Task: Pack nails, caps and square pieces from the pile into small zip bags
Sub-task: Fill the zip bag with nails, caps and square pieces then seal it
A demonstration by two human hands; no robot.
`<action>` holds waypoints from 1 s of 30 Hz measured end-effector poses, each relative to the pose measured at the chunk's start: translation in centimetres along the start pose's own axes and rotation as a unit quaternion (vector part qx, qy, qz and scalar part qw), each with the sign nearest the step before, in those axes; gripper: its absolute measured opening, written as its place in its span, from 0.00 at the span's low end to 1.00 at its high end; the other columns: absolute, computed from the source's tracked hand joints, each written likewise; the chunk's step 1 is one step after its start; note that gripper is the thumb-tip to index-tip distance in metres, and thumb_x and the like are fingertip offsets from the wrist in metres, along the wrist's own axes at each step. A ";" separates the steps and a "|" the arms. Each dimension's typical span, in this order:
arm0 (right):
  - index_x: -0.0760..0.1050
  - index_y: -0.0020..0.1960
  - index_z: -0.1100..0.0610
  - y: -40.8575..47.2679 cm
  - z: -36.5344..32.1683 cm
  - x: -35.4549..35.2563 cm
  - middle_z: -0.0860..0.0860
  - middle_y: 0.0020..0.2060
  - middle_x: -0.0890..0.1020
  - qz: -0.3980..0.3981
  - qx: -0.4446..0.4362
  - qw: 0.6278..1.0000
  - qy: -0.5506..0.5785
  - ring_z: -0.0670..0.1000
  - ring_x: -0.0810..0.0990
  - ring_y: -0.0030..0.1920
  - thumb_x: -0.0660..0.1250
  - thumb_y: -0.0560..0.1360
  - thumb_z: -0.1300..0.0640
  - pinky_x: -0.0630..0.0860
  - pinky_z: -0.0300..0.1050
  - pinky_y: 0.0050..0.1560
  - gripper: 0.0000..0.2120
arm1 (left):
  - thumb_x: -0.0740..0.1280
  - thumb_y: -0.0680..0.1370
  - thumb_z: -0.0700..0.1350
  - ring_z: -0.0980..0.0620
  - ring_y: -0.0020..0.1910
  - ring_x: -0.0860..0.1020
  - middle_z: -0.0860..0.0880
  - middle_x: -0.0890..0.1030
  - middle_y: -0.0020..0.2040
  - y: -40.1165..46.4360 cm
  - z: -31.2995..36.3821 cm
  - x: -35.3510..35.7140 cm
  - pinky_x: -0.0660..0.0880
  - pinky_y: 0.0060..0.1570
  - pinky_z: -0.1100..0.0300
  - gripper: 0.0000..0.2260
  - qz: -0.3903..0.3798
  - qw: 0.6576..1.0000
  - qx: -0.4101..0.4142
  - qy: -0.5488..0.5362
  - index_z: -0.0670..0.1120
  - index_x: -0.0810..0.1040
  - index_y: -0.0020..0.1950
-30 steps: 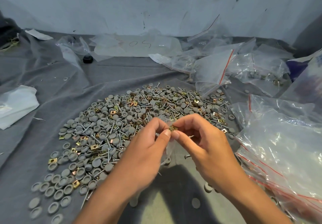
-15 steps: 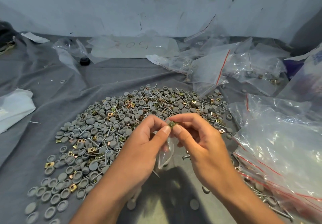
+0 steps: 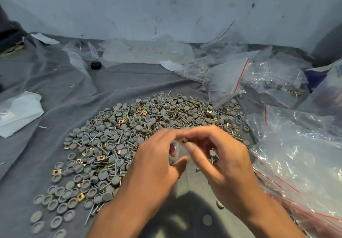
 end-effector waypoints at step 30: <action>0.70 0.50 0.45 0.4 2.6 -0.5 0.41 0.40 0.73 -0.007 0.057 0.992 -0.115 0.43 0.74 0.42 0.59 0.83 0.45 0.67 0.33 0.43 0.06 | 0.67 0.77 0.38 0.66 0.50 0.76 0.62 0.78 0.53 -0.1 0.3 -2.1 0.68 0.53 0.79 0.15 0.104 0.994 -0.029 0.003 0.53 0.82 0.60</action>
Point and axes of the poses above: each hand's wrist, its own y-axis towards the middle knuckle, its own x-axis out of the palm, z = x × y, the point moved 7 cm from there along y, towards the middle knuckle
